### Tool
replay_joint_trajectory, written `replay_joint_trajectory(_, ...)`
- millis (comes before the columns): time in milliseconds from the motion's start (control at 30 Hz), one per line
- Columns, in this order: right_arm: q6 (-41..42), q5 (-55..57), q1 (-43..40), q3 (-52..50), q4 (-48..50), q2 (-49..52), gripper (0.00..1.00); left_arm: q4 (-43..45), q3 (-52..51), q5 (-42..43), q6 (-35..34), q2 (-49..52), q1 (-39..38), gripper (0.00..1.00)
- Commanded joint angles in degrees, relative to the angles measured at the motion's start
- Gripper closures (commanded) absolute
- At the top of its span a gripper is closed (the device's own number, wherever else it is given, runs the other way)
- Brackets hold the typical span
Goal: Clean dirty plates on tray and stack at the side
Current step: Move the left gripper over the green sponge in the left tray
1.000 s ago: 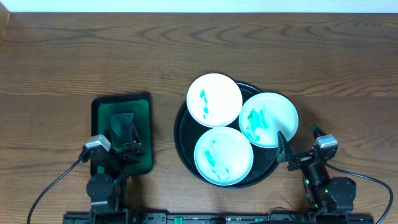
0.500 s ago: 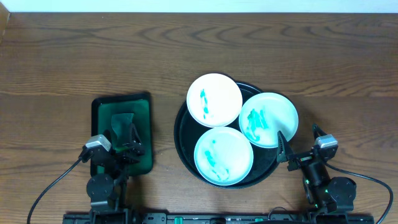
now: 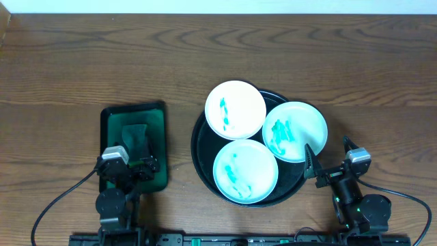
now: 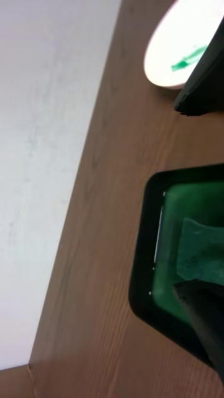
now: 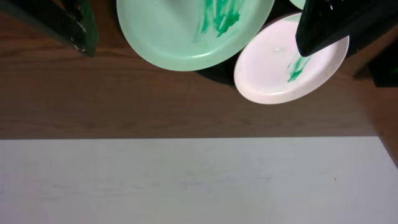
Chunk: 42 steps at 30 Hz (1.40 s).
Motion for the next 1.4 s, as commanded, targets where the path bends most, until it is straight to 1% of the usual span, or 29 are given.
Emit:
replay_joint_trajectory(0, -0.22, 0.33, 0.98, -0.09, -0.28, -0.2, 0.01, -1.75, -1.07, -0.07, 3.1, 0.96, -0.24, 0.15)
replay_joint_trajectory(200, -0.22, 0.33, 0.98, -0.09, -0.28, -0.2, 0.01, -3.54, -0.15, -0.09, 2.86, 3.52, -0.24, 0.15)
replay_joint_trajectory(433, -0.22, 0.33, 0.98, -0.09, -0.28, -0.2, 0.01, -8.17, 2.89, -0.07, 2.89, 10.6, -0.24, 0.15)
replay_joint_trajectory(733, -0.22, 0.33, 0.98, -0.09, -0.28, -0.2, 0.01, -12.28, 13.09, 0.39, 2.78, 21.94, -0.24, 0.15)
replay_joint_trajectory(833, -0.22, 0.33, 0.98, -0.09, -0.28, -0.2, 0.01, -14.86, 17.2, 0.63, 0.59, 25.73, -0.24, 0.15)
replay_joint_trajectory(967, -0.22, 0.33, 0.98, -0.09, -0.28, -0.2, 0.01, -20.94, 23.47, 2.14, -1.07, 30.82, -0.24, 0.15)
replay_joint_trajectory(1267, -0.22, 0.33, 0.98, -0.09, -0.28, -0.2, 0.01, -39.54, 37.51, 2.14, -1.07, 40.44, -0.24, 0.15)
replay_joint_trajectory(1367, -0.22, 0.33, 0.98, -0.09, -0.28, -0.2, 0.01, -43.32, 40.83, 3.39, -1.2, 42.56, -0.24, 0.15)
